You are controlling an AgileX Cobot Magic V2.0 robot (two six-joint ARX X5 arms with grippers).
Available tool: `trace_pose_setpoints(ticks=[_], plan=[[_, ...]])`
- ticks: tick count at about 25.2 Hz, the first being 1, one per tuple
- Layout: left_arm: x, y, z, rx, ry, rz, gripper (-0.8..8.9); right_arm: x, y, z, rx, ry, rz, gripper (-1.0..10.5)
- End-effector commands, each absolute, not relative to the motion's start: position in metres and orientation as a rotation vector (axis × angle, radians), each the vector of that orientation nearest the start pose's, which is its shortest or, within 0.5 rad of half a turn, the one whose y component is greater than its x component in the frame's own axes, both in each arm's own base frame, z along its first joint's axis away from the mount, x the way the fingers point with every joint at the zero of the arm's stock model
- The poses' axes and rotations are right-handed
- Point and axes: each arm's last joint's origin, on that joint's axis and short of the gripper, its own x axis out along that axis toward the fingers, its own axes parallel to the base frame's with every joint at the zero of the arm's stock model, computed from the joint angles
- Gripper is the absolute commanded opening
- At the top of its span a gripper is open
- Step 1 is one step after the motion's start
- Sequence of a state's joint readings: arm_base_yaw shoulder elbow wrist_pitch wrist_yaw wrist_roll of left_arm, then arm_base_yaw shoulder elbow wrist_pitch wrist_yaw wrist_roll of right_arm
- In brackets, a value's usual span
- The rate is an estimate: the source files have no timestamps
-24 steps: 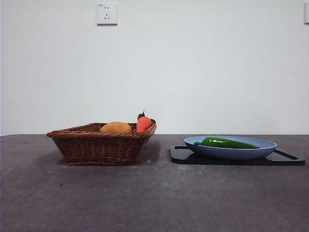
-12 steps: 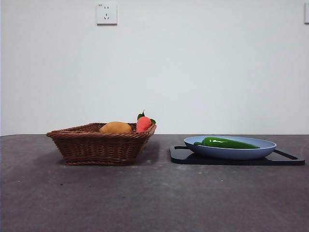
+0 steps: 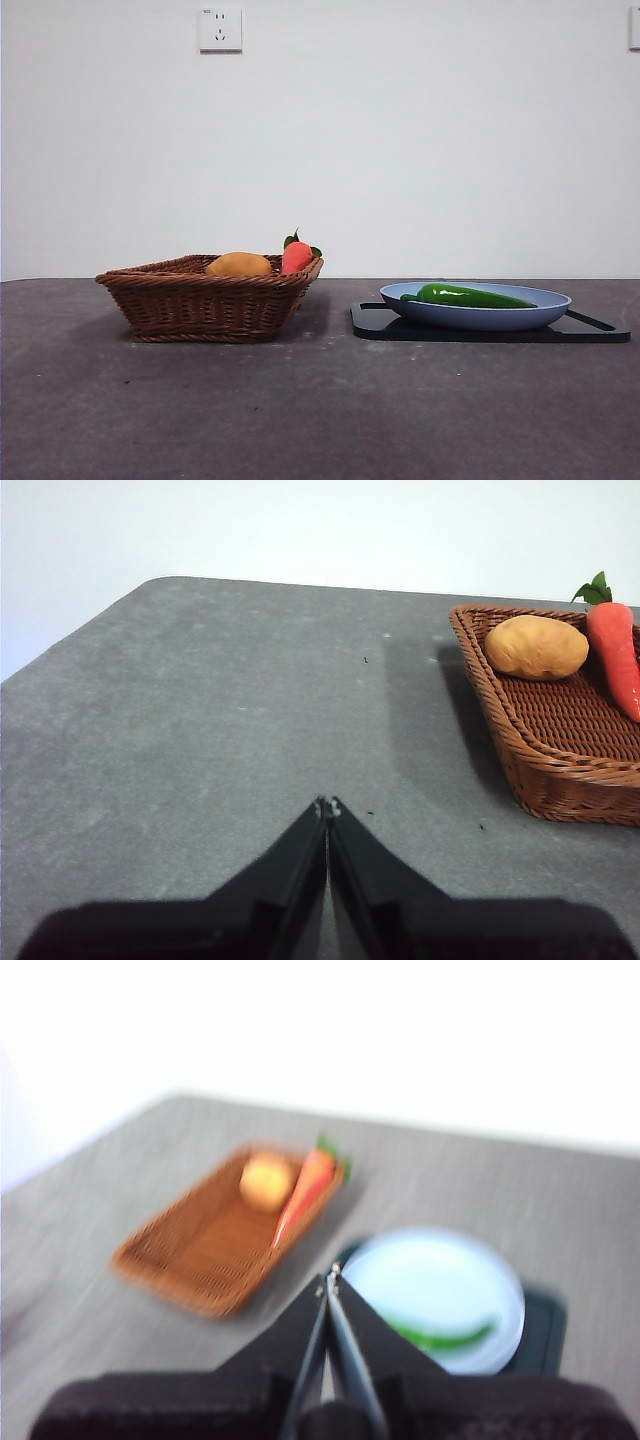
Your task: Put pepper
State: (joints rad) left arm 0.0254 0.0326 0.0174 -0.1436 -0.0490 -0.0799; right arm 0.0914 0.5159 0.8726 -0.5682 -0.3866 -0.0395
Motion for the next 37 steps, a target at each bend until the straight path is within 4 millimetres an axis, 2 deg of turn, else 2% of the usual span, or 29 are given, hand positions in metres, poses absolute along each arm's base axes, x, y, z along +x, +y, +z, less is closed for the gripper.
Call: trace_pose_setpoints(ticks=[1, 3, 8, 17, 24, 37], plan=[[0.098, 0.004, 0.151, -0.084, 0.151, 0.082, 0.08, 0.095, 0.018, 0.319, 0.004, 0.099, 0.436, 0.1], [0.098, 0.004, 0.151, -0.084, 0.151, 0.082, 0.08, 0.095, 0.017, 0.287, 0.040, 0.032, 0.385, 0.1], [0.098, 0.004, 0.151, -0.084, 0.151, 0.082, 0.08, 0.094, 0.013, 0.239, 0.063, 0.014, 0.253, 0.1], [0.098, 0.004, 0.151, -0.084, 0.151, 0.082, 0.08, 0.094, 0.013, 0.179, 0.091, 0.065, 0.235, 0.1], [0.098, 0.004, 0.151, -0.084, 0.151, 0.082, 0.08, 0.095, 0.013, 0.154, 0.137, 0.132, 0.230, 0.1], [0.098, 0.004, 0.151, -0.084, 0.151, 0.082, 0.08, 0.095, 0.013, 0.151, 0.145, 0.172, 0.229, 0.1]])
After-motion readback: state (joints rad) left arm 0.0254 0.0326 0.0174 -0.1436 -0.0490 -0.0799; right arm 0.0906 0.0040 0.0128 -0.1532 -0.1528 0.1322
